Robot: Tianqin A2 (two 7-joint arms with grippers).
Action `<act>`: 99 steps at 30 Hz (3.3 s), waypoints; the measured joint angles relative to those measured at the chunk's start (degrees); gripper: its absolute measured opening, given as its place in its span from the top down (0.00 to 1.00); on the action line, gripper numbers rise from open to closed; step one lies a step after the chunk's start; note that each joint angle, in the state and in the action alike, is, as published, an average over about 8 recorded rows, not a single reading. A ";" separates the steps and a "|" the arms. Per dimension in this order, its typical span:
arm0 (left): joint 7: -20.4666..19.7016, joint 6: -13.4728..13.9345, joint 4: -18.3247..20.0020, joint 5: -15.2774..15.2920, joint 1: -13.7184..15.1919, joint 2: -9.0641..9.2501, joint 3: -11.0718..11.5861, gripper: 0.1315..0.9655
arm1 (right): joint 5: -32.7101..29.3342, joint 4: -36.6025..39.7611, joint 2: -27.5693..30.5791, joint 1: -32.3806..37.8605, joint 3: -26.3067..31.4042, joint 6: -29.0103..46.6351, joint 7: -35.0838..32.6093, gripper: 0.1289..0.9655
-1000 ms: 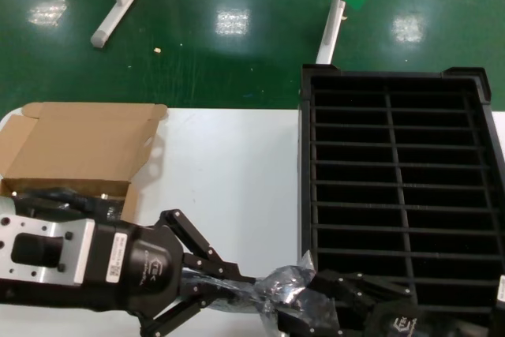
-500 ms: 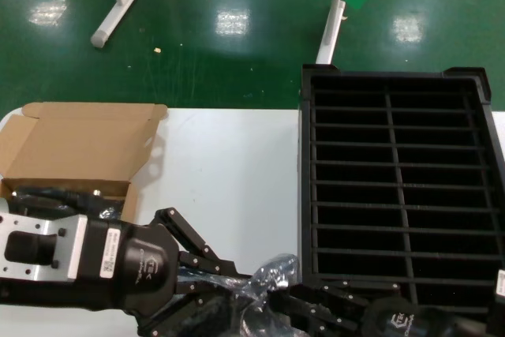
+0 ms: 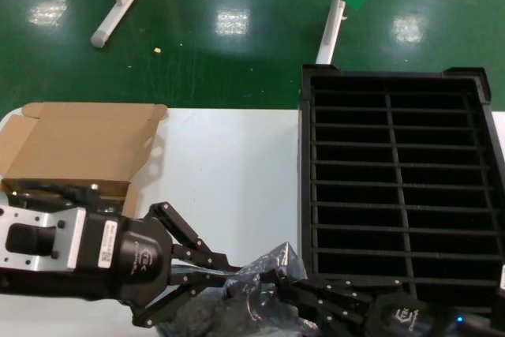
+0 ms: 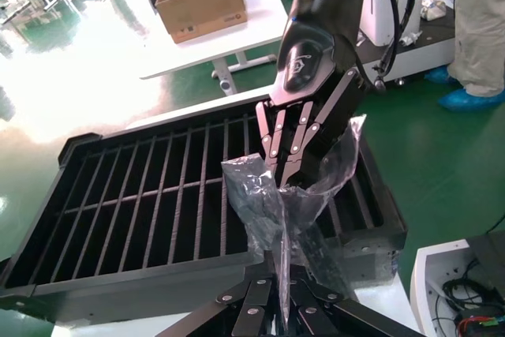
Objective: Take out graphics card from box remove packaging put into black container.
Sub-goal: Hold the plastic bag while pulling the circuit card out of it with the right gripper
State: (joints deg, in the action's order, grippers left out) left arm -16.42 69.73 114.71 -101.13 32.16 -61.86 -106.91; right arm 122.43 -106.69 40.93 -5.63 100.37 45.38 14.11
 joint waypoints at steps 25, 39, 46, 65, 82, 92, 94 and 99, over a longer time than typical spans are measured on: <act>-0.37 0.45 0.26 1.29 1.53 0.76 -0.65 0.99 | 0.40 0.74 -0.33 -0.02 -0.69 0.84 -0.96 0.98; 0.44 0.83 0.82 1.31 1.79 1.04 -0.86 0.99 | -1.17 -0.08 -0.80 1.22 0.48 -0.88 -0.31 0.95; 1.54 0.76 0.69 1.00 1.02 0.59 -0.50 0.99 | -1.46 -0.90 -0.70 1.83 1.07 -1.25 0.53 0.85; 2.34 1.03 0.36 1.43 1.55 1.84 -1.42 0.99 | 0.20 -1.81 -0.56 1.42 0.62 0.57 0.10 0.47; 0.56 0.73 2.29 -0.62 0.13 0.85 -0.54 0.99 | -0.36 -0.93 -1.36 2.50 1.84 0.36 0.31 0.29; 2.34 0.60 0.91 -1.75 -1.09 -0.56 0.77 0.99 | -0.99 -0.75 -1.33 2.93 2.53 -0.10 0.88 0.41; 2.55 0.66 0.54 -1.76 -0.96 -0.62 0.84 0.99 | -1.07 -0.71 -1.30 2.93 2.58 -0.18 0.94 0.45; 2.42 0.85 0.14 -1.71 -0.37 -0.44 0.71 0.99 | -1.07 -0.62 -1.27 2.90 2.58 -0.20 0.99 0.54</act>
State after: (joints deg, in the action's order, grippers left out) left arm -14.00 70.59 114.85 -102.85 31.79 -62.30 -106.20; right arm 121.35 -107.31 39.67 -2.74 102.96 45.18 15.10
